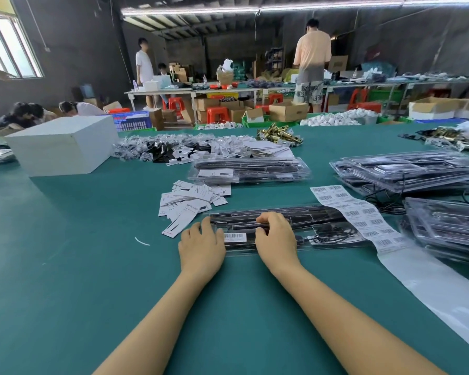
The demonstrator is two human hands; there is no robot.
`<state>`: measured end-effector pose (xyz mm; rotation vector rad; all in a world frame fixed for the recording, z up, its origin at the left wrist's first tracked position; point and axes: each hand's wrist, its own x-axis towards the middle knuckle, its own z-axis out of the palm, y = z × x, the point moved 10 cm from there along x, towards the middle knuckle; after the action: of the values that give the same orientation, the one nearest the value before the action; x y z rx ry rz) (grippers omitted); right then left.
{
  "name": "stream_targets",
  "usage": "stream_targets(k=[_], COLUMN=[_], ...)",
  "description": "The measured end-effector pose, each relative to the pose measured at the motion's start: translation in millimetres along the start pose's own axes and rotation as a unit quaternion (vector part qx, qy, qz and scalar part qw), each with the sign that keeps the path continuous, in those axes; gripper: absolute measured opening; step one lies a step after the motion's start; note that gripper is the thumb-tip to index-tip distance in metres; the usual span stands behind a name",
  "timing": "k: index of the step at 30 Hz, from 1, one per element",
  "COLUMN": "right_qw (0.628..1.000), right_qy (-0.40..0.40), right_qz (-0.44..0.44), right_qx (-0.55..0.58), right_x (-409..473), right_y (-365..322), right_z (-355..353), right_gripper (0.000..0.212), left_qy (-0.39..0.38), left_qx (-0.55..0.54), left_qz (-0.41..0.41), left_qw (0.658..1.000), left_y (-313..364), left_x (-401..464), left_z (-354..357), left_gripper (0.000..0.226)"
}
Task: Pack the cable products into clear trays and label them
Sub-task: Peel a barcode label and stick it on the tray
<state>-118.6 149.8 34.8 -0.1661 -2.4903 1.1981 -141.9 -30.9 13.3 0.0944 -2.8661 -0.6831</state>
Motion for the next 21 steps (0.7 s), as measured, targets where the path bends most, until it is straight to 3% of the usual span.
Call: stream_targets(k=[2,4,6,8,10,12,15,18,21], right_qw=[0.992,0.990,0.985,0.955,0.945,0.940,0.915,0.907,0.912], right_qy=[-0.053,-0.050,0.034,0.112,0.090,-0.009,-0.078,-0.104,-0.112], right_qz=[-0.007,-0.067,-0.168,-0.205,-0.124,-0.014,-0.038,-0.087,-0.089], right_qx=[0.113,0.114,-0.029,-0.185,-0.290,-0.340,-0.395,-0.400,-0.384], right_x=[-3,-6,-11,-14,-4,4,5,-1,-2], right_y=[1,3,8,22,51,83,81,69,70], right_z=[-9,-35,-73,-101,-111,-103,-83,-66,-65], right_gripper=[0.016,0.012,0.010,0.013,0.036,0.077,0.114,0.122,0.116], left_qy=[0.000,0.001,0.005,0.007,0.015,0.031,0.039,0.021,-0.007], left_qx=[-0.003,-0.013,-0.023,-0.049,-0.103,-0.189,-0.337,-0.434,-0.516], left_qz=[0.002,0.000,-0.004,-0.012,-0.013,-0.016,-0.037,-0.068,-0.110], left_qw=[1.000,1.000,1.000,0.999,0.995,0.981,0.940,0.898,0.850], left_y=[0,-1,-2,-3,-6,-14,-25,-32,-41], left_x=[0,0,1,3,4,2,-1,0,5], left_z=[-2,-4,-5,-6,-8,-13,-18,-19,-21], left_gripper=[0.046,0.043,0.042,0.041,0.040,0.040,0.039,0.034,0.025])
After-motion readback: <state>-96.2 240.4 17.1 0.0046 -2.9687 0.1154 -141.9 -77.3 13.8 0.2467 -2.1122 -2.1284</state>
